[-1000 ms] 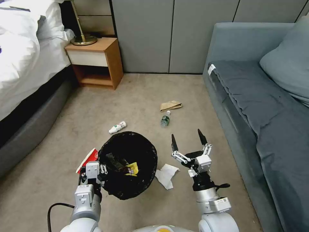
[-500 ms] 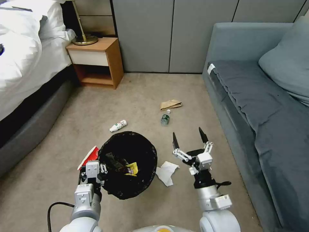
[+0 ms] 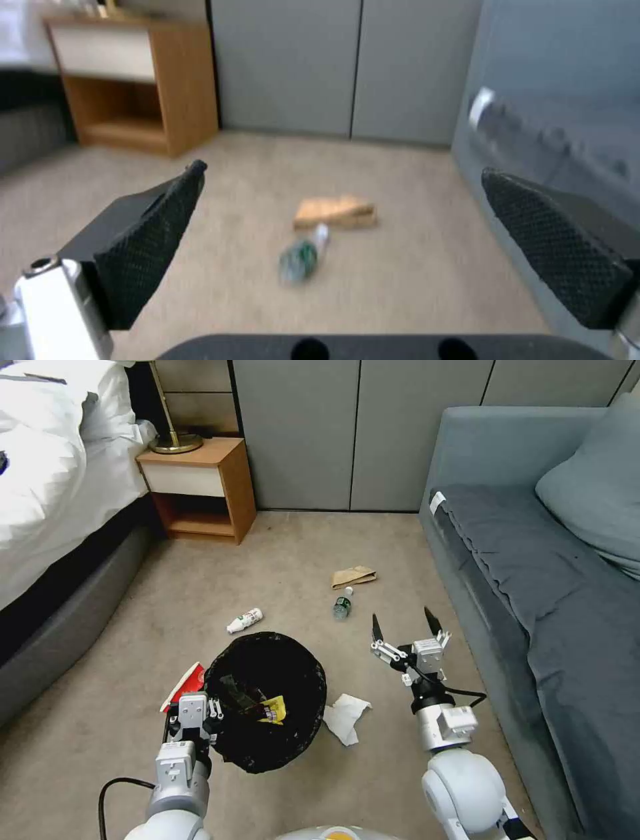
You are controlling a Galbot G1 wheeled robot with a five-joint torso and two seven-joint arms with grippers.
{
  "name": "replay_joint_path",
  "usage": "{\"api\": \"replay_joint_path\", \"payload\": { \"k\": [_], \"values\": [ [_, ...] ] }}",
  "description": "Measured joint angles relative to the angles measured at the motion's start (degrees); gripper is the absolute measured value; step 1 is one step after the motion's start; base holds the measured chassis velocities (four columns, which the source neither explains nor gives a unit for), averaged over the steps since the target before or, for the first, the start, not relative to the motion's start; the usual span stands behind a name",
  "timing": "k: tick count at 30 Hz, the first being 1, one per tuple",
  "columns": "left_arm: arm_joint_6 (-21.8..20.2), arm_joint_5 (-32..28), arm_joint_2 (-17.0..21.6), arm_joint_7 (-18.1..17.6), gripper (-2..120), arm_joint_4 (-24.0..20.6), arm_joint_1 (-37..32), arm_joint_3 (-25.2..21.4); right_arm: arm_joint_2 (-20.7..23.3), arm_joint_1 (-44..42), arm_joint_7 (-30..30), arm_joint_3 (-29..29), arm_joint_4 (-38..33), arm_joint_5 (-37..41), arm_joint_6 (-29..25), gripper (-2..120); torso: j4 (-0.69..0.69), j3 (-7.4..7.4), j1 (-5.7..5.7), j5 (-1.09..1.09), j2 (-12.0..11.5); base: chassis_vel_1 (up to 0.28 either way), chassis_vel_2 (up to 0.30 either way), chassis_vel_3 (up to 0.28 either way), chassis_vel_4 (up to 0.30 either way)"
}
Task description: Pick up the trash bin, then pick up the garbage from the floor and place it into the trash bin.
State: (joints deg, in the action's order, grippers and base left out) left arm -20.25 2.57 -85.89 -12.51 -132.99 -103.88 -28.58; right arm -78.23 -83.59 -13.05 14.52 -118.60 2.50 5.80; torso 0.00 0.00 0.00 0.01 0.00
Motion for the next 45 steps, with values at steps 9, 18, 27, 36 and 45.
{"api": "replay_joint_path", "payload": {
  "k": [9,18,27,36,45],
  "values": [
    [0.1,0.2,-0.2,0.0,1,0.4,0.2,0.1,0.1,0.3,0.1,0.0,3.5,3.1,4.4,100,0.0,0.0,0.0,-0.01,0.0,0.0,0.0,0.0,0.0],
    [0.4,0.6,-0.2,0.0,1,1.3,0.4,0.3,0.4,1.5,1.2,0.1,8.0,5.5,8.5,100,0.0,0.0,0.0,-0.01,0.0,0.0,0.0,0.0,0.0],
    [0.5,0.6,0.0,0.1,1,1.3,0.6,0.3,1.8,3.4,2.3,-1.2,11.6,10.5,11.6,100,-0.01,0.0,0.0,-0.01,0.0,0.0,0.0,0.0,0.0],
    [0.5,0.5,0.0,0.2,1,1.5,0.8,0.4,2.6,6.0,3.6,-2.0,17.1,11.9,12.3,100,-0.01,0.0,0.0,-0.01,0.0,0.0,0.0,0.0,0.0],
    [0.5,0.6,-0.1,0.2,1,1.6,0.7,0.4,2.7,10.2,8.3,-3.5,24.7,15.8,15.1,100,0.0,0.0,0.0,-0.01,0.0,0.0,0.0,0.0,0.0]
  ]
}}
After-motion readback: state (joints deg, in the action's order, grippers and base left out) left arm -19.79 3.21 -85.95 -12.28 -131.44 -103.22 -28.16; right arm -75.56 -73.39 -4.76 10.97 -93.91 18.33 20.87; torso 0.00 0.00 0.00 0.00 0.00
